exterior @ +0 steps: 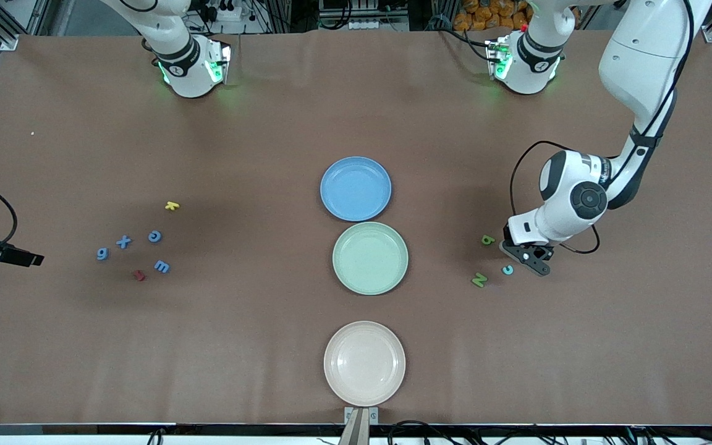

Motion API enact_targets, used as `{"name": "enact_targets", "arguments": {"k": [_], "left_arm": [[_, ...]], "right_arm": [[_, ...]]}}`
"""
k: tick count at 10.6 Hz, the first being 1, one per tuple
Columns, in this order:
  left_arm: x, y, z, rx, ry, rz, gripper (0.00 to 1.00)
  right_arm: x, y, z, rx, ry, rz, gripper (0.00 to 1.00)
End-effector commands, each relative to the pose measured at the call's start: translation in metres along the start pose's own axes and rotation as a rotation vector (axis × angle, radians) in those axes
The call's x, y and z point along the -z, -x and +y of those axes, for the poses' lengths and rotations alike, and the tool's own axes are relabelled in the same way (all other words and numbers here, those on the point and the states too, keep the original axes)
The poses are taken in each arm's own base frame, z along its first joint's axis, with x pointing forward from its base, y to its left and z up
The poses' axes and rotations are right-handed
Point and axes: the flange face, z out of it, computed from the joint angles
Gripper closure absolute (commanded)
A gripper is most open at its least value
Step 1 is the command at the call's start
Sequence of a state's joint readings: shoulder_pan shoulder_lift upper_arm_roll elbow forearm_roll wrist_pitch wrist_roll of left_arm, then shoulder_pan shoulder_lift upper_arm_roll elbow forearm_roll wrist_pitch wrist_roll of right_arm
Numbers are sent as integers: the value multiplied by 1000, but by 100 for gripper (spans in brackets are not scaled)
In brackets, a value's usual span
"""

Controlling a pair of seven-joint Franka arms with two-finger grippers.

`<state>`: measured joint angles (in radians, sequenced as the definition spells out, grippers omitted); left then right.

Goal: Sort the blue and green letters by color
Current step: 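Lower the left gripper and grasp the green letter B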

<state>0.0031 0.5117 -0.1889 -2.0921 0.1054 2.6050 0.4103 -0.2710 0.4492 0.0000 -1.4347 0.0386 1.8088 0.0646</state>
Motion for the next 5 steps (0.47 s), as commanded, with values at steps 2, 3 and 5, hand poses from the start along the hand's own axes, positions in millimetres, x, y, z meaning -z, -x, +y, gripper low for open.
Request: {"name": "enact_targets", "arguments": {"k": [2, 3, 5], "left_arm": [[32, -21, 8, -19, -14, 33, 100], [47, -35, 13, -6, 0, 19, 100], [76, -66, 37, 38, 38, 7, 100]], "right_arm": [[-38, 7, 9, -16, -2, 20, 0], [-49, 11, 7, -36, -2, 28, 0], [-69, 25, 8, -62, -1, 29, 0]]}}
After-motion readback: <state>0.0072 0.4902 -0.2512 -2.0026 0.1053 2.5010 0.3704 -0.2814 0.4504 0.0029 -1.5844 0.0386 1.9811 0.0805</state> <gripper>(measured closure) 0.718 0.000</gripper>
